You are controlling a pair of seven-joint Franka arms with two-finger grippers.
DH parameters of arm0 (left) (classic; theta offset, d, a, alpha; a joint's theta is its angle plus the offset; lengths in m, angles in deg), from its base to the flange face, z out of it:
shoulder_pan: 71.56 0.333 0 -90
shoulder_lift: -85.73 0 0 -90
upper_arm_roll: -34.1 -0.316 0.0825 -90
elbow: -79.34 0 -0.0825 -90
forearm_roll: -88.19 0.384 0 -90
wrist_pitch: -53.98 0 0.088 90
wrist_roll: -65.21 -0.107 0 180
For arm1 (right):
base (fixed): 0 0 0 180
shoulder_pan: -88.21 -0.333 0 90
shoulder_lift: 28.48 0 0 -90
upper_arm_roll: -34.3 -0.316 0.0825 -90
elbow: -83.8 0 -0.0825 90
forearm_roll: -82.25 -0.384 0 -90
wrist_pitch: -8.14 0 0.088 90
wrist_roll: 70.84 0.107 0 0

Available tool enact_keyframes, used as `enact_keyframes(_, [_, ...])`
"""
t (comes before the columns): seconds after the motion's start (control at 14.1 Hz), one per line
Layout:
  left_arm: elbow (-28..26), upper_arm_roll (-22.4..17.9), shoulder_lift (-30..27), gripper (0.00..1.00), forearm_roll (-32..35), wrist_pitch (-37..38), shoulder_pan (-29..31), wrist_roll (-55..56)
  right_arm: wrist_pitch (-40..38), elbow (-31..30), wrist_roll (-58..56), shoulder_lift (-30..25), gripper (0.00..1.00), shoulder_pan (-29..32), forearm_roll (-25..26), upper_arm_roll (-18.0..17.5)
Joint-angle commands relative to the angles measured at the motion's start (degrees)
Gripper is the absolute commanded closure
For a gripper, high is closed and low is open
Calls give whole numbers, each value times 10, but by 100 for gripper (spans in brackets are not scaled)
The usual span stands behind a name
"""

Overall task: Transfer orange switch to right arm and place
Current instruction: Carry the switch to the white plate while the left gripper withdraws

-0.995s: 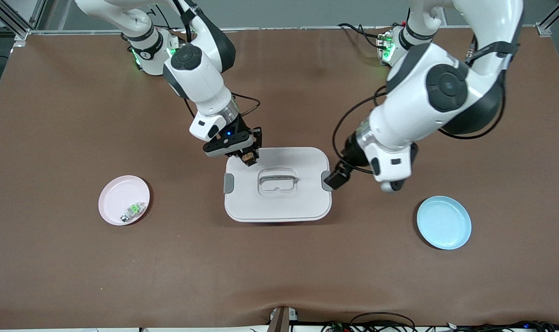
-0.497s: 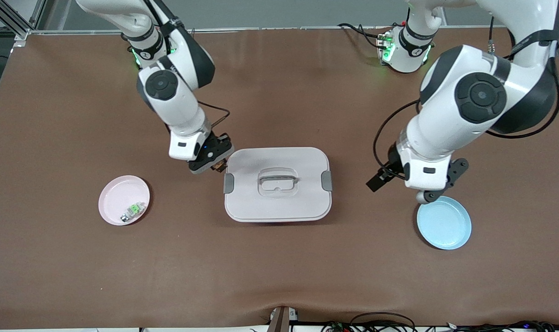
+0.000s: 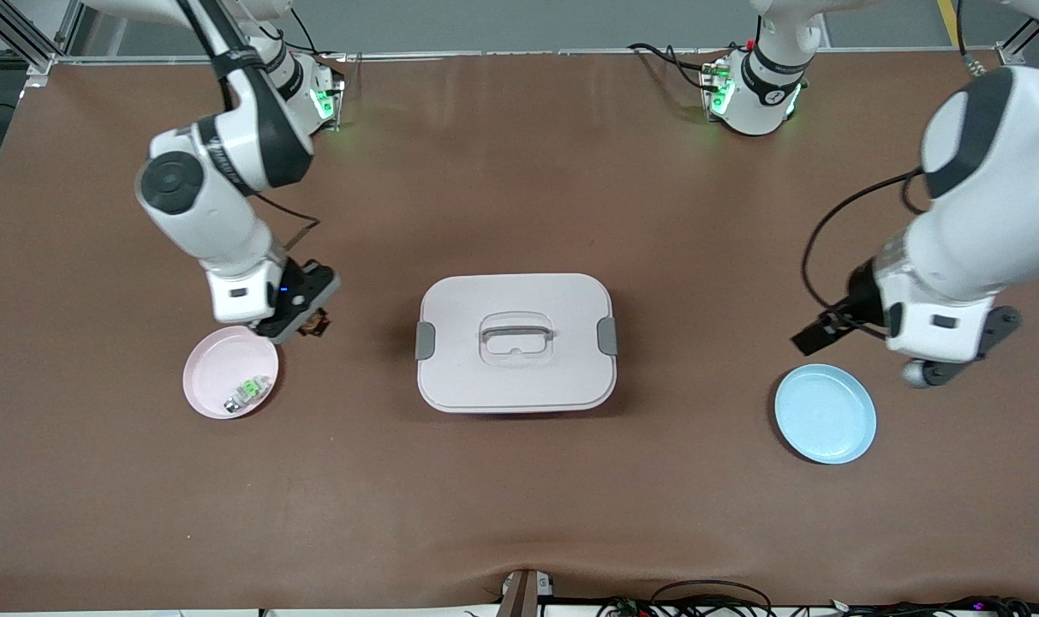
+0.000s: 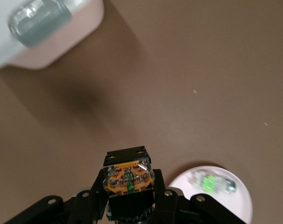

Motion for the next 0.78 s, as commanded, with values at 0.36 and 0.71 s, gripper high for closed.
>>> enact_keyframes(0.36, [-15,2,-39,0,9,16,72,-192,15,-48,-222,-27,100,120,6,-12])
enact_keyframes(0.71, [-12,2,-61,0,9,40,106,-299,141,-108,-361,1,100,201,6,-12])
